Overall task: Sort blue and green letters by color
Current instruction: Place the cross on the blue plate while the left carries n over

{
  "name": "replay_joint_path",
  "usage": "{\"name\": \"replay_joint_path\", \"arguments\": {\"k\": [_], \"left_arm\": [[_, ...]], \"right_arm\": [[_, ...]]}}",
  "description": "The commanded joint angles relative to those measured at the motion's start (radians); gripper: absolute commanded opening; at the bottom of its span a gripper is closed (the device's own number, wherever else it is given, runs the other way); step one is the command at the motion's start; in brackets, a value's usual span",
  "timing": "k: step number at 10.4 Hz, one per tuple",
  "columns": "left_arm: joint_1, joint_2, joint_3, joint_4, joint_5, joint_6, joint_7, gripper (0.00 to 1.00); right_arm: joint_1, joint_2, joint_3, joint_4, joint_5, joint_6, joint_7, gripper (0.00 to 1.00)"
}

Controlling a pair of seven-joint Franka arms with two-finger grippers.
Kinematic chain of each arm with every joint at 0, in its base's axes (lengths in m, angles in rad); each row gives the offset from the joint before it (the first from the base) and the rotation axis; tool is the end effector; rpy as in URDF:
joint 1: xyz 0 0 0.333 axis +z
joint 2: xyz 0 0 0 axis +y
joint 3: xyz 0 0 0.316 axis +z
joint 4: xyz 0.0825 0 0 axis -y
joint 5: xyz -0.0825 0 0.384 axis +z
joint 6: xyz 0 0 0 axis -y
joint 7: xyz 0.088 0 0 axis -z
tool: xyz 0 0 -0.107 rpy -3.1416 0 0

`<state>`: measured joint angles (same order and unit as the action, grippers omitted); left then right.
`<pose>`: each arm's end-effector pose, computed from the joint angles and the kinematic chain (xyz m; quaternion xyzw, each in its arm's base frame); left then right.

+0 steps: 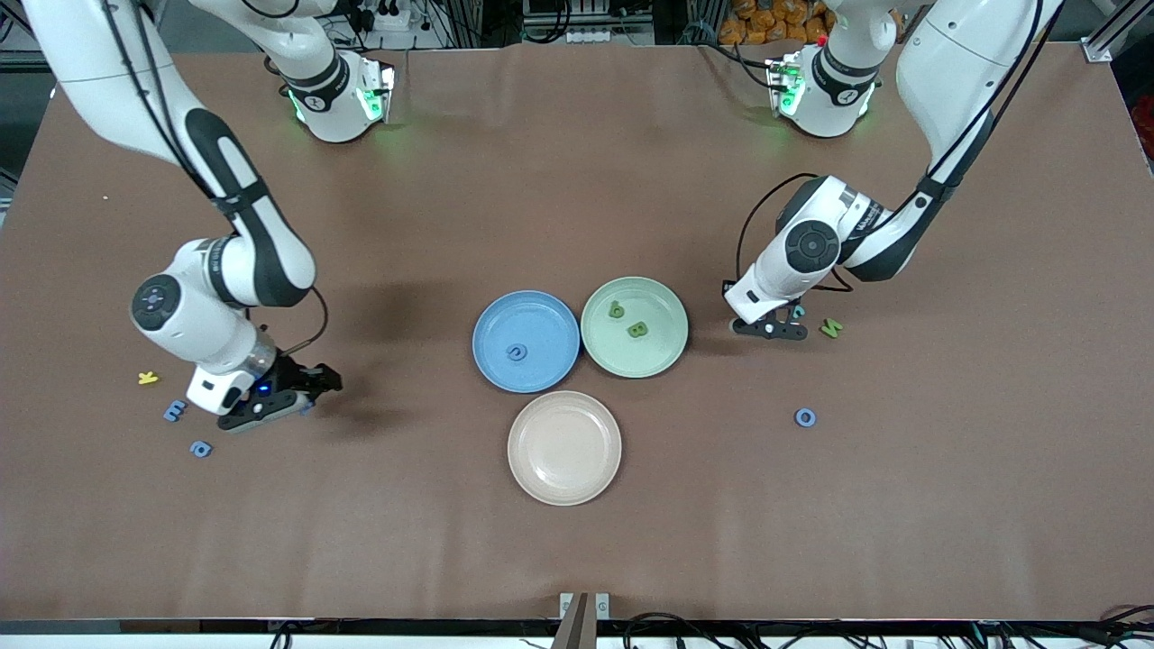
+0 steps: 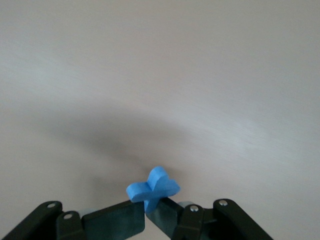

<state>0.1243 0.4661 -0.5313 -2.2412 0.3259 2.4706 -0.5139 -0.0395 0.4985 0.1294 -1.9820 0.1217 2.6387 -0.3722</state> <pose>0.4759 -0.2193 0.1738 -0.9947 0.0682 0.0759 0.0087 0.6264 0.0500 0.2290 -0.9805 -0.1680 -0.0877 0.0518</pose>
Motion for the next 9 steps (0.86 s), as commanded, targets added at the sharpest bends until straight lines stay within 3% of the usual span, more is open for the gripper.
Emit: {"name": "replay_joint_path", "arguments": {"k": [1, 4, 9], "left_arm": [[0.000, 0.017, -0.003, -0.005, 0.032, 0.022, -0.028, 0.31], [0.003, 0.017, -0.003, -0.001, 0.032, 0.022, -0.029, 0.00], [0.008, -0.033, -0.013, 0.060, 0.019, 0.019, -0.028, 0.00]], "right_arm": [[0.139, -0.047, -0.005, -0.014, 0.039, -0.023, 0.171, 0.04], [0.294, -0.051, -0.005, -0.012, 0.038, -0.034, 0.346, 0.04], [0.504, -0.023, -0.007, 0.011, 0.036, -0.019, 0.544, 0.04]]}}
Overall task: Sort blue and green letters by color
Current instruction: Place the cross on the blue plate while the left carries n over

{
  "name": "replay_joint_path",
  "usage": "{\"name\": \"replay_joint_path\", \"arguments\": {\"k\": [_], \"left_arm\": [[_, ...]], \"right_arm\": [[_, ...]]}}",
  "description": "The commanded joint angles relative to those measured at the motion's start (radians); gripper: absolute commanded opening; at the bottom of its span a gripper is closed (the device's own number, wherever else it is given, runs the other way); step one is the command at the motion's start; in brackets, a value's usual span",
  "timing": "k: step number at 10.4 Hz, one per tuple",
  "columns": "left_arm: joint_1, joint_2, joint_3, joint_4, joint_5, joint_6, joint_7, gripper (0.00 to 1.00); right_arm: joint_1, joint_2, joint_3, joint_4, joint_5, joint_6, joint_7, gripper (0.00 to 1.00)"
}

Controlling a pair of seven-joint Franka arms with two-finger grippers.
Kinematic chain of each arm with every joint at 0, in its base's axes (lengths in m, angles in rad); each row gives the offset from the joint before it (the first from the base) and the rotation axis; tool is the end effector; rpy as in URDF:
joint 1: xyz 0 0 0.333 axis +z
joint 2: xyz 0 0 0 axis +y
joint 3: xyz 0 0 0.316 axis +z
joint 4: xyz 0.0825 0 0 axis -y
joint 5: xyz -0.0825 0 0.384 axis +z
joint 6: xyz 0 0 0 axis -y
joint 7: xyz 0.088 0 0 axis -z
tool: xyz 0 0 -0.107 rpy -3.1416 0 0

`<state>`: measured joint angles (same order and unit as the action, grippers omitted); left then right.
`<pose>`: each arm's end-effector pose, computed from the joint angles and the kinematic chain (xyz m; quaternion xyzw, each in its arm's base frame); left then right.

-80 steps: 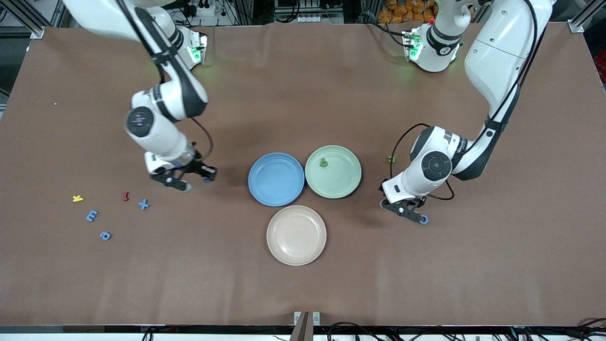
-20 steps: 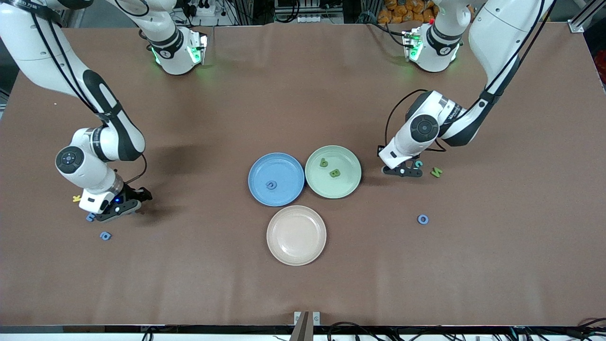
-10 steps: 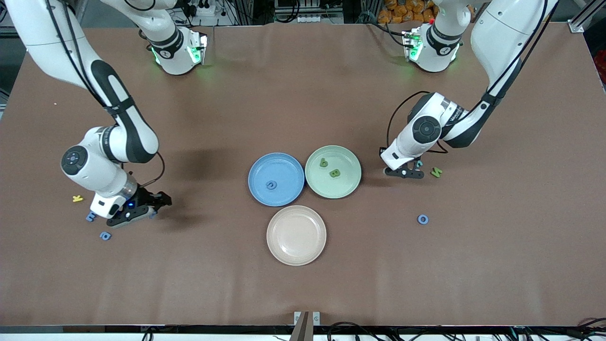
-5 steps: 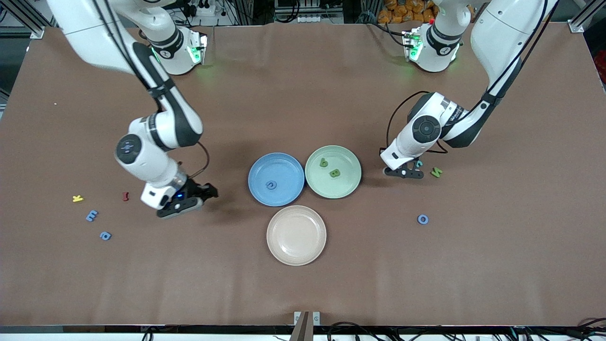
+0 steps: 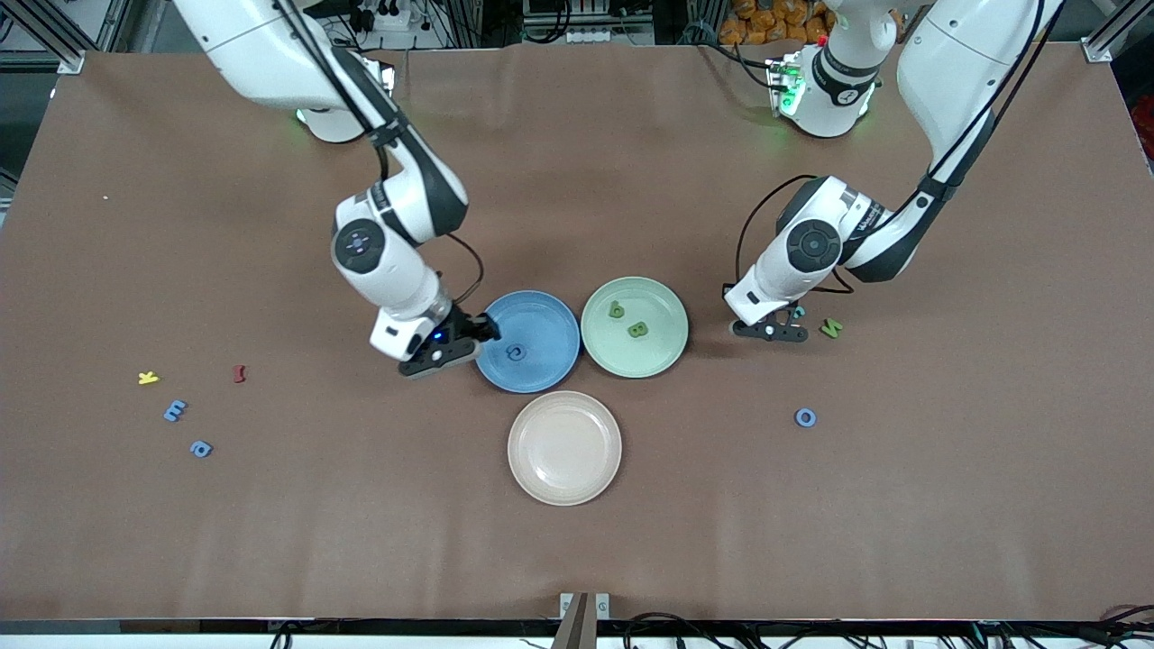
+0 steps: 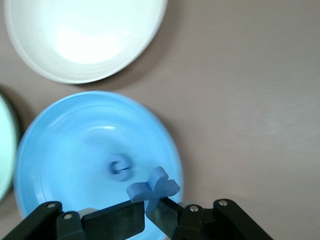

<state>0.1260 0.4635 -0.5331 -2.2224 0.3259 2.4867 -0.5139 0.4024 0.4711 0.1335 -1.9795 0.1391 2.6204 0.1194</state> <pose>0.4857 -0.2218 0.1824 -0.9961 0.0659 0.0591 0.0014 0.5454 0.3158 0.2453 -0.9841 -0.1397 -0.0584 0.0928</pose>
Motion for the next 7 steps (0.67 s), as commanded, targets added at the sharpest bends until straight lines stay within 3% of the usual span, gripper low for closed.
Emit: {"name": "replay_joint_path", "arguments": {"k": [1, 2, 3, 4, 5, 7], "left_arm": [[0.003, -0.025, -0.039, 0.087, 0.009, 0.003, -0.034, 0.00], [-0.008, -0.019, -0.045, 0.133, -0.005, 0.003, -0.055, 0.00], [-0.029, -0.010, -0.057, 0.173, -0.008, 0.003, -0.075, 0.00], [-0.052, 0.012, -0.061, 0.217, -0.017, 0.003, -0.104, 0.00], [-0.089, 0.039, -0.059, 0.260, -0.034, 0.003, -0.147, 0.00], [-0.144, 0.105, -0.058, 0.346, -0.036, 0.003, -0.253, 0.00]], "right_arm": [[0.094, 0.024, -0.012, 0.017, 0.017, 0.001, 0.074, 0.05], [0.119, 0.047, -0.012, 0.037, 0.017, 0.001, 0.092, 0.08], [0.134, 0.060, -0.012, 0.048, 0.017, 0.000, 0.111, 0.17], [0.133, 0.063, -0.012, 0.051, 0.019, 0.000, 0.118, 0.79], [0.133, 0.061, -0.012, 0.053, 0.017, -0.002, 0.131, 1.00], [0.128, 0.060, -0.015, 0.070, 0.019, -0.011, 0.129, 1.00]]}}
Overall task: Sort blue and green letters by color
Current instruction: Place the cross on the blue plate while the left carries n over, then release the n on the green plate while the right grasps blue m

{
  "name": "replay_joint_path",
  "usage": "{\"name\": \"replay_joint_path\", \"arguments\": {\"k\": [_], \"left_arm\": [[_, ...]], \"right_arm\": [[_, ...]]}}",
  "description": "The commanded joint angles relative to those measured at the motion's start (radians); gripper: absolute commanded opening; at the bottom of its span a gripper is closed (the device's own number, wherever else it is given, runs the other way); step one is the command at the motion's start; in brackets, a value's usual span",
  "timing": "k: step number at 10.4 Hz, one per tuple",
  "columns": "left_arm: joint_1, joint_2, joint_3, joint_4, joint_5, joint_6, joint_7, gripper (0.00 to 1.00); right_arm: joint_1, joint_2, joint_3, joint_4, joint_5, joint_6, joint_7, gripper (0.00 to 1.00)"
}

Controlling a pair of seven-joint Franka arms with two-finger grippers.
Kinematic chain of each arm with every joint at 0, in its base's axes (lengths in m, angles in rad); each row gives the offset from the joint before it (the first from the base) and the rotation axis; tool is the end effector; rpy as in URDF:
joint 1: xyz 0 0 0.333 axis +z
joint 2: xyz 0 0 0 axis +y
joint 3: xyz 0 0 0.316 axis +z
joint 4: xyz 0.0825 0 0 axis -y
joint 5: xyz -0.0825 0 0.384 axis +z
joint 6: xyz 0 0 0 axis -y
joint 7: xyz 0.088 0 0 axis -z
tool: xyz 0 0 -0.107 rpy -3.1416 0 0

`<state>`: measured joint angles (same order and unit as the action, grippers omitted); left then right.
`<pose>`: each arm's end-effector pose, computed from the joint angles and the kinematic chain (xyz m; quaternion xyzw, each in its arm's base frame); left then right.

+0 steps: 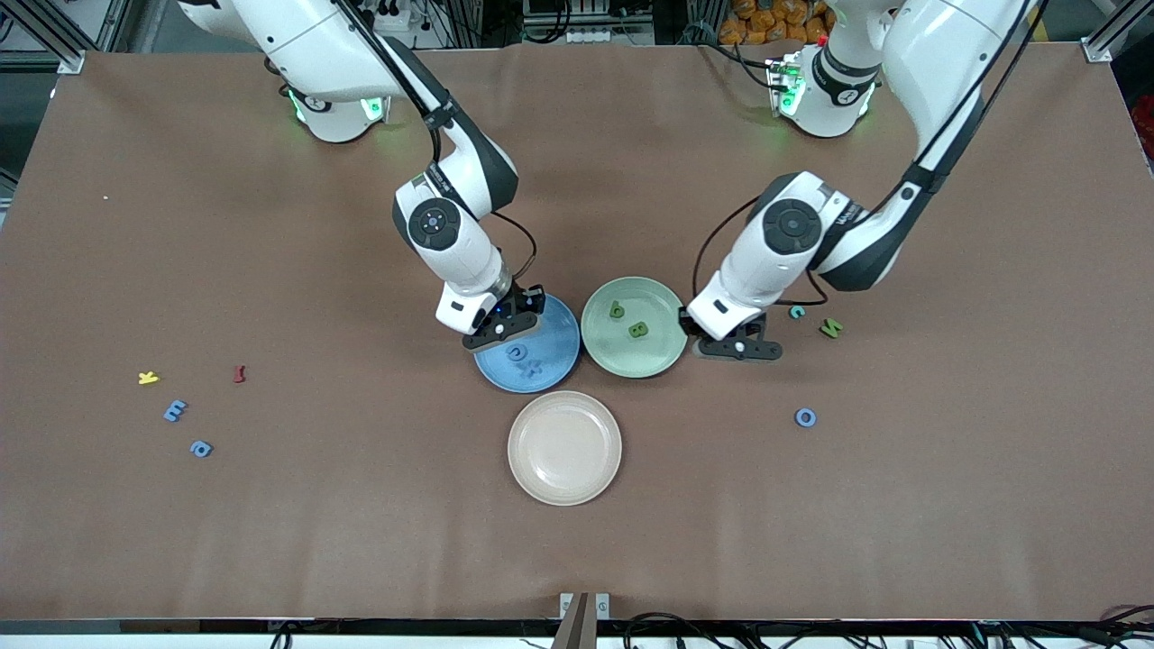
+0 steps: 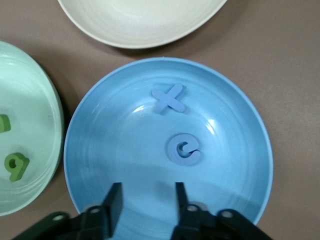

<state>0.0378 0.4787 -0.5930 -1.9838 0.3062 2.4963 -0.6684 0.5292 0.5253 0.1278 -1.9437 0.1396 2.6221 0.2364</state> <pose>0.5365 -0.3147 0.2717 0.9969 -0.0259 0.0389 0.0628 0.5089 0.3833 0.2259 -0.9847 -0.1400 -0.0388 0.0966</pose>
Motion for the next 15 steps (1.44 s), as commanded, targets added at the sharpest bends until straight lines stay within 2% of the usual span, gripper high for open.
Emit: {"name": "replay_joint_path", "arguments": {"k": [1, 3, 7, 9, 11, 12, 13, 14, 15], "left_arm": [[-0.073, 0.125, 0.002, 0.138, -0.015, -0.005, -0.114, 0.00], [-0.113, 0.175, 0.007, 0.171, -0.012, -0.005, -0.117, 0.00], [-0.141, 0.230, 0.019, 0.180, -0.004, -0.005, -0.117, 0.00], [-0.159, 0.245, 0.021, 0.180, -0.004, -0.004, -0.117, 0.00], [-0.160, 0.248, 0.021, 0.178, -0.004, -0.004, -0.117, 0.00], [-0.162, 0.248, 0.021, 0.175, -0.002, -0.005, -0.116, 0.11], [-0.168, 0.247, 0.021, 0.172, -0.002, -0.005, -0.117, 0.41], [-0.168, 0.245, 0.021, 0.171, -0.002, -0.005, -0.120, 0.99], [-0.167, 0.241, 0.021, 0.171, -0.002, -0.007, -0.126, 1.00]], "right_arm": [[-0.006, 0.002, -0.013, 0.045, 0.018, -0.016, 0.012, 1.00], [-0.055, -0.020, -0.022, 0.046, 0.017, -0.031, 0.000, 1.00], [-0.272, -0.093, -0.020, 0.048, -0.011, -0.108, -0.072, 1.00], [-0.414, -0.087, -0.020, 0.060, -0.015, -0.149, -0.274, 1.00], [-0.550, -0.087, -0.020, 0.068, -0.022, -0.198, -0.389, 1.00], [-0.621, -0.085, -0.020, 0.068, -0.022, -0.205, -0.435, 1.00], [-0.671, -0.079, -0.022, 0.072, -0.023, -0.203, -0.443, 1.00], [-0.713, -0.067, -0.024, 0.081, -0.020, -0.205, -0.439, 1.00], [-0.744, -0.062, -0.043, 0.091, -0.018, -0.205, -0.430, 1.00]]}}
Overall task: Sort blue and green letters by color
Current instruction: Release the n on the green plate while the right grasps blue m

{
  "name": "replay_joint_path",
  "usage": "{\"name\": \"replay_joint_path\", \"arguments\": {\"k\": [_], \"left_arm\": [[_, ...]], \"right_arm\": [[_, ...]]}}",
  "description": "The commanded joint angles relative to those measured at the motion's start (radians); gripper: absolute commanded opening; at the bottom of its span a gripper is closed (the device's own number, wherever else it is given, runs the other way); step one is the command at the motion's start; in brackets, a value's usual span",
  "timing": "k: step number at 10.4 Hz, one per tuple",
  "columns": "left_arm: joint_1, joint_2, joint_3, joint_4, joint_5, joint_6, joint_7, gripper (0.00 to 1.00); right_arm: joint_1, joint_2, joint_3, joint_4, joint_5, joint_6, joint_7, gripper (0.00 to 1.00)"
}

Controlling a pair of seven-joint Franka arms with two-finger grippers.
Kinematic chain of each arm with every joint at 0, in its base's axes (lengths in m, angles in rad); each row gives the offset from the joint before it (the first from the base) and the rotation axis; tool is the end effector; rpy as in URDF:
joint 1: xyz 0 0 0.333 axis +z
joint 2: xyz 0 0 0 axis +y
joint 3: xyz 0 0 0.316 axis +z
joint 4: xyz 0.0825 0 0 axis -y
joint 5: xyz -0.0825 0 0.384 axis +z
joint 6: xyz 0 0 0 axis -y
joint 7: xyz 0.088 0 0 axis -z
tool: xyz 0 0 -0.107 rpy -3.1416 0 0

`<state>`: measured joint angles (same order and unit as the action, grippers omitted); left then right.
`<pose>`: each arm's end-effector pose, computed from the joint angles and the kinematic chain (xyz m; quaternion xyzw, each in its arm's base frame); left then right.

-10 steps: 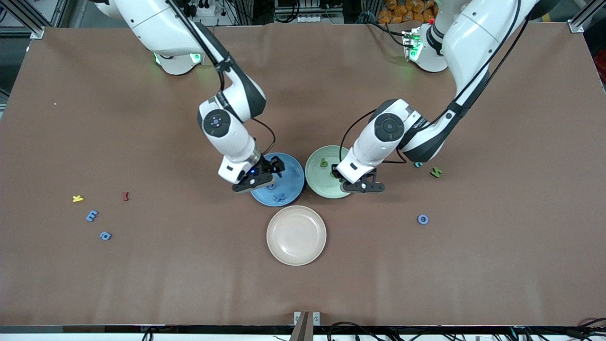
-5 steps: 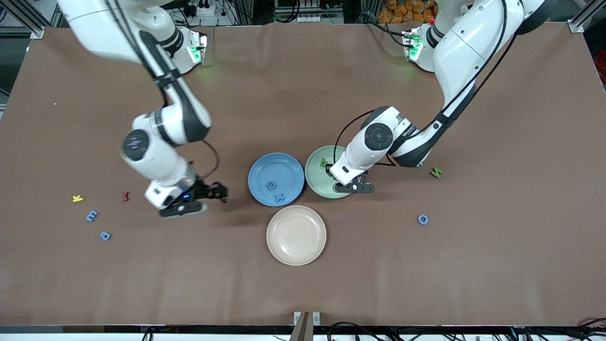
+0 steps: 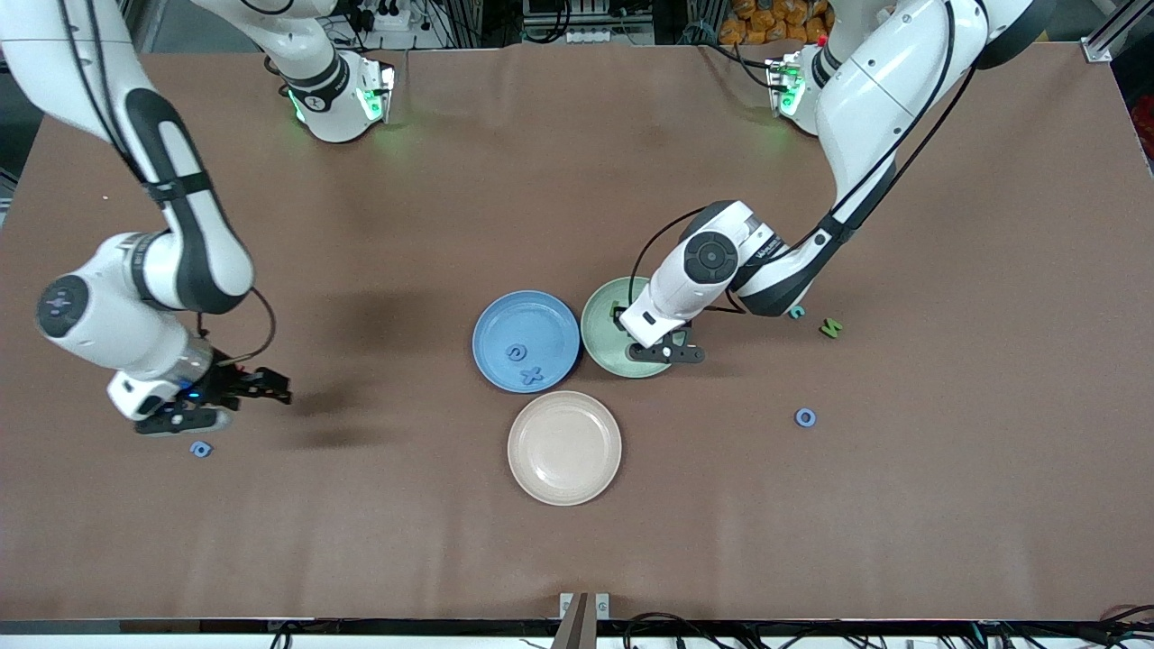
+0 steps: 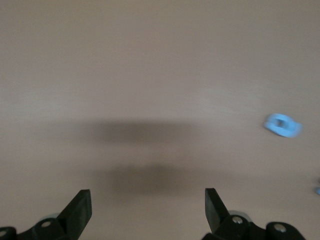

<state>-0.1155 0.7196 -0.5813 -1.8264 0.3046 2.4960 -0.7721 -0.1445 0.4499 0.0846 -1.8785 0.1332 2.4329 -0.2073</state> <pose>0.5177 -0.3989 0.2000 0.9950 -0.0159 -0.0247 0.0954 0.6448 -0.0418 0.2815 -0.9964 -0.0201 -0.0602 0.0565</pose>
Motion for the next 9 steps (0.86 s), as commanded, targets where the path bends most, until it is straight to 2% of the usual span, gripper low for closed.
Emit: {"name": "replay_joint_path", "arguments": {"k": [1, 2, 4, 6, 8, 9], "left_arm": [[-0.013, -0.003, 0.009, 0.015, -0.001, -0.009, -0.036, 1.00], [-0.010, -0.015, 0.009, 0.016, -0.001, -0.014, -0.038, 1.00], [0.031, -0.125, 0.009, 0.018, 0.008, -0.131, -0.004, 1.00], [0.156, -0.225, 0.001, -0.019, 0.014, -0.244, 0.187, 1.00], [0.308, -0.316, -0.011, -0.114, 0.010, -0.247, 0.469, 1.00], [0.395, -0.339, -0.050, -0.161, 0.008, -0.246, 0.546, 1.00]], "right_arm": [[-0.075, 0.019, -0.046, 0.032, -0.007, -0.017, 0.028, 1.00], [-0.070, 0.032, -0.093, 0.039, -0.007, -0.017, 0.081, 1.00], [-0.064, 0.062, -0.147, 0.048, -0.015, -0.015, 0.233, 1.00], [-0.063, 0.104, -0.154, 0.088, -0.017, -0.017, 0.372, 1.00], [-0.058, 0.157, -0.181, 0.166, -0.023, -0.076, 0.436, 1.00], [-0.061, 0.177, -0.193, 0.199, -0.055, -0.115, 0.428, 1.00]]}}
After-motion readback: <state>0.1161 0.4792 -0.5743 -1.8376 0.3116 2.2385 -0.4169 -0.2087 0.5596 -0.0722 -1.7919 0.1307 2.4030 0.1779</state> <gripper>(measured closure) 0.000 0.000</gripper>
